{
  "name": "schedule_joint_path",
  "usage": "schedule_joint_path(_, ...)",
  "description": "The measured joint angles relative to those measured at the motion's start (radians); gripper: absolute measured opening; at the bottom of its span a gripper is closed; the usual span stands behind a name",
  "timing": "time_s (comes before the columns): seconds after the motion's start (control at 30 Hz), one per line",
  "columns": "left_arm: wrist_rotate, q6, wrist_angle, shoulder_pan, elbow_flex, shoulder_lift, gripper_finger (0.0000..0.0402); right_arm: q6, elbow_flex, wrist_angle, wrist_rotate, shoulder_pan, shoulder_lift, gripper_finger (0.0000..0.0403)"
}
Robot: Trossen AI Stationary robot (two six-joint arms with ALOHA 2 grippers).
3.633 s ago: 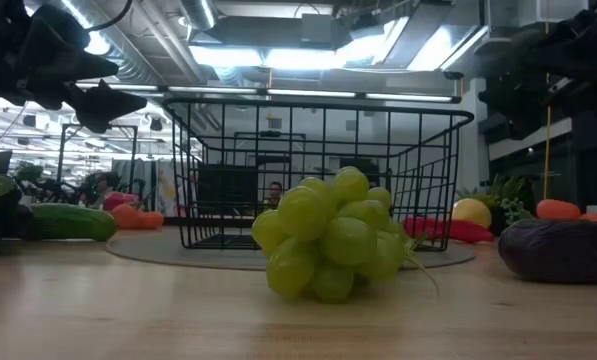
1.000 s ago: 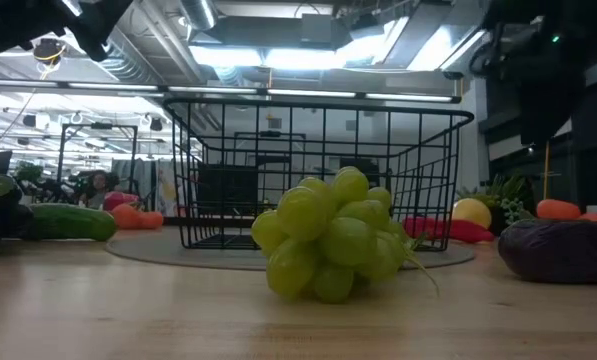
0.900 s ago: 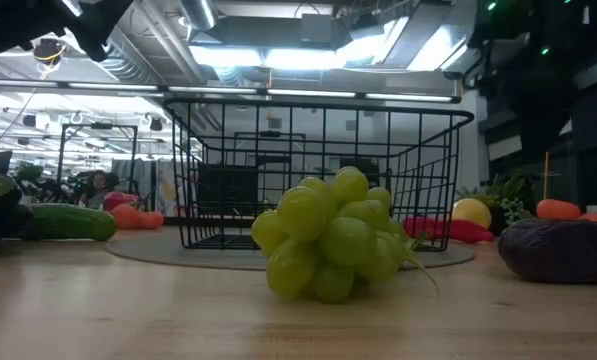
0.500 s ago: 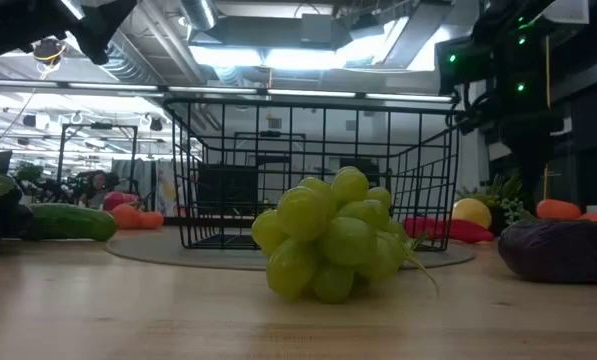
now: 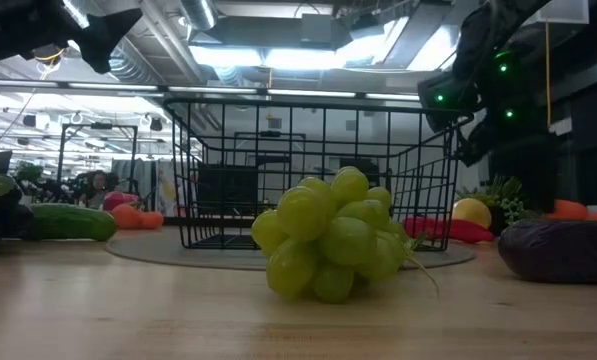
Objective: Build produce basket
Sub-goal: Put the orange tangerine into the wire basket
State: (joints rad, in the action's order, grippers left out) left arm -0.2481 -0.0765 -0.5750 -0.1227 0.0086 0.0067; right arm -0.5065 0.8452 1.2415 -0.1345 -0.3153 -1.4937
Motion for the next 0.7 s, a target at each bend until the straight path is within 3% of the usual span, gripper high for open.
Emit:
schedule_joint_path(0.2, 0.000, 0.000, 0.004, 0.000, 0.000, 0.000, 0.0315, -0.124, -0.001, 0.075, 0.027, 0.003, 0.000, 0.0307)
schedule_joint_path(0.43, 0.000, 0.000, 0.026, 0.000, 0.000, 0.000, 0.0315, -0.145, -0.083, -0.061, 0.034, 0.029, 0.000, 0.0307)
schedule_joint_path(0.7, 0.000, 0.000, 0.026, 0.000, 0.000, 0.000, 0.0315, -0.197, -0.139, -0.078, 0.025, 0.031, 0.001, 0.0307)
